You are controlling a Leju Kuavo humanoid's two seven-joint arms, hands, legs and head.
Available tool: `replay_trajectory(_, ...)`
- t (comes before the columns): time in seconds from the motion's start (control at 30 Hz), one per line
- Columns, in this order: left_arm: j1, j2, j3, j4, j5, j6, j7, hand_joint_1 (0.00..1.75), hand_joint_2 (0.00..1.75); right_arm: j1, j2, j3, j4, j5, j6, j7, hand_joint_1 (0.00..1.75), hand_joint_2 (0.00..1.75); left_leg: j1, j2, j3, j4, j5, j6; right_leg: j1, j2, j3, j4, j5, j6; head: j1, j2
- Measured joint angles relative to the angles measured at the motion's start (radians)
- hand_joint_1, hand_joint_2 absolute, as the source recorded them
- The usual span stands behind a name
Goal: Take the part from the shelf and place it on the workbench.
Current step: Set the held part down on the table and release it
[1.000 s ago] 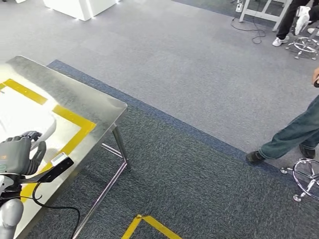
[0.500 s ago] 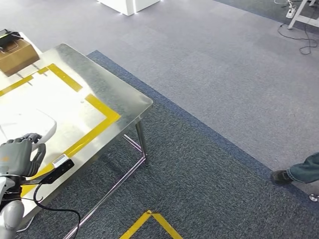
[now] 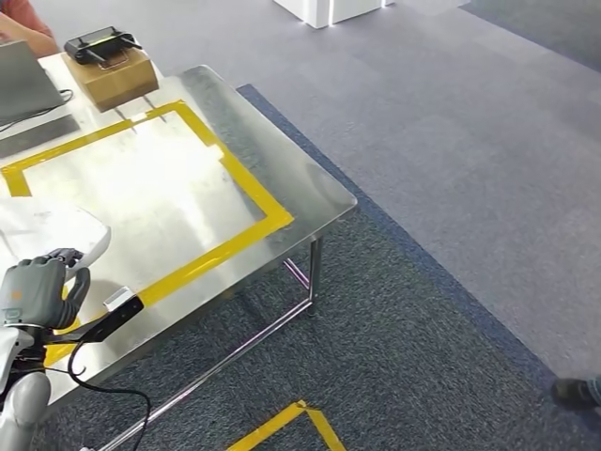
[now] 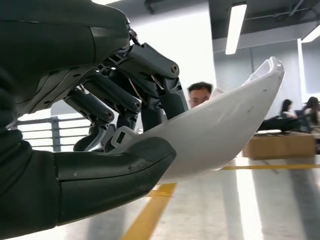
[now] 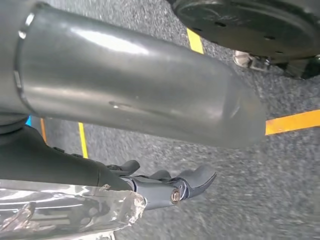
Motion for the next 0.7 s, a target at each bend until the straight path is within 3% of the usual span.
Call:
replay_trajectory(0.03, -0.003, 0.0, 0.0, 0.001, -0.006, -0.004, 0.005, 1.55, 1.75, 0.0, 0.0, 0.0, 0.0, -0.002, 0.0, 0.0, 0.0, 0.0, -0.001, -0.014, -0.001, 0.002, 0.0, -0.003, -0.003, 0.026, 0.03, -0.072, 0.031, -0.006, 0.0, 0.0)
replay_trajectory(0.1, -0.008, 0.001, -0.001, 0.002, -0.016, -0.009, 0.01, 1.55, 1.75, 0.001, 0.0, 0.0, -0.001, -0.006, 0.003, 0.001, 0.0, 0.0, 0.0, -0.038, -0.007, 0.003, 0.002, -0.014, -0.005, 0.063, 0.067, -0.15, 0.051, -0.013, 0.0, 0.0)
replay_trajectory(0.17, -0.008, 0.002, -0.002, 0.005, -0.028, -0.012, 0.013, 1.55, 1.75, 0.0, 0.0, -0.001, -0.002, -0.01, 0.006, 0.002, 0.0, 0.0, 0.004, -0.062, -0.016, 0.001, 0.007, -0.029, -0.005, 0.048, 0.075, -0.159, 0.048, -0.018, 0.0, 0.0)
replay_trajectory(0.2, -0.008, 0.004, -0.003, 0.007, -0.037, -0.012, 0.015, 1.55, 1.75, 0.0, 0.0, -0.001, -0.003, -0.01, 0.008, 0.003, 0.0, 0.0, 0.004, -0.053, -0.02, 0.006, 0.005, -0.035, -0.006, 0.035, 0.078, -0.164, 0.051, -0.022, -0.001, 0.0)
replay_trajectory(0.27, -0.011, 0.007, -0.006, 0.013, -0.056, -0.01, 0.019, 1.55, 1.75, 0.0, 0.0, -0.003, -0.003, -0.011, 0.01, 0.002, 0.0, 0.0, 0.002, 0.0, -0.044, 0.057, -0.03, -0.046, -0.008, 0.005, 0.084, -0.173, 0.055, -0.033, -0.006, 0.0)
replay_trajectory(0.3, -0.014, 0.008, -0.009, 0.018, -0.067, -0.009, 0.02, 1.55, 1.75, 0.0, 0.0, -0.003, -0.003, -0.011, 0.012, 0.002, 0.0, 0.0, 0.001, 0.035, -0.069, 0.112, -0.061, -0.05, -0.007, -0.01, 0.085, -0.175, 0.055, -0.037, -0.009, 0.0)
replay_trajectory(0.33, -0.017, 0.009, -0.012, 0.025, -0.077, -0.008, 0.02, 1.55, 1.75, 0.0, 0.001, -0.003, -0.003, -0.011, 0.013, 0.001, 0.0, 0.0, 0.002, 0.053, -0.101, 0.179, -0.093, -0.054, -0.006, -0.025, 0.086, -0.175, 0.053, -0.039, -0.011, 0.0)
replay_trajectory(0.4, -0.019, 0.01, -0.018, 0.044, -0.099, -0.006, 0.021, 1.55, 1.75, 0.0, 0.0, -0.004, -0.003, -0.011, 0.015, 0.0, 0.0, 0.0, 0.005, 0.064, -0.145, 0.271, -0.122, -0.06, -0.005, -0.055, 0.087, -0.174, 0.049, -0.04, -0.011, 0.0)
replay_trajectory(0.43, -0.019, 0.01, -0.021, 0.054, -0.109, -0.005, 0.021, 1.55, 1.75, 0.0, 0.0, -0.005, -0.003, -0.011, 0.016, 0.0, 0.0, 0.0, 0.007, 0.067, -0.142, 0.269, -0.108, -0.062, -0.005, -0.07, 0.088, -0.173, 0.047, -0.039, -0.011, 0.0)
replay_trajectory(0.47, -0.019, 0.01, -0.023, 0.063, -0.117, -0.005, 0.021, 1.55, 1.75, -0.001, 0.0, -0.005, -0.003, -0.011, 0.016, -0.001, 0.0, 0.0, 0.007, 0.073, -0.118, 0.226, -0.079, -0.062, -0.005, -0.083, 0.09, -0.172, 0.044, -0.037, -0.011, 0.0)
replay_trajectory(0.53, -0.021, 0.011, -0.029, 0.076, -0.127, -0.003, 0.021, 1.55, 1.75, -0.002, 0.0, -0.005, -0.003, -0.012, 0.017, -0.003, 0.0, 0.0, 0.003, 0.114, -0.043, 0.092, -0.021, -0.058, -0.002, -0.107, 0.097, -0.169, 0.036, -0.028, -0.012, 0.0)
replay_trajectory(0.6, -0.025, 0.011, -0.036, 0.087, -0.133, -0.002, 0.021, 1.55, 1.75, -0.002, 0.0, -0.005, -0.003, -0.013, 0.016, -0.005, 0.0, 0.0, -0.004, 0.146, -0.002, 0.014, -0.006, -0.045, 0.005, -0.127, 0.102, -0.167, 0.028, -0.017, -0.011, 0.0)
replay_trajectory(0.63, -0.026, 0.01, -0.039, 0.092, -0.135, -0.001, 0.021, 1.55, 1.75, -0.002, 0.0, -0.005, -0.003, -0.014, 0.015, -0.005, 0.0, 0.0, -0.008, 0.146, -0.001, 0.008, -0.011, -0.038, 0.008, -0.137, 0.105, -0.168, 0.026, -0.013, -0.011, 0.0)
replay_trajectory(0.7, -0.026, 0.011, -0.043, 0.1, -0.137, -0.001, 0.021, 1.55, 1.75, -0.003, 0.0, -0.004, -0.005, -0.016, 0.015, -0.006, 0.0, 0.0, -0.006, 0.121, -0.004, 0.006, -0.009, -0.024, 0.006, -0.148, 0.111, -0.169, 0.019, -0.004, -0.01, 0.0)
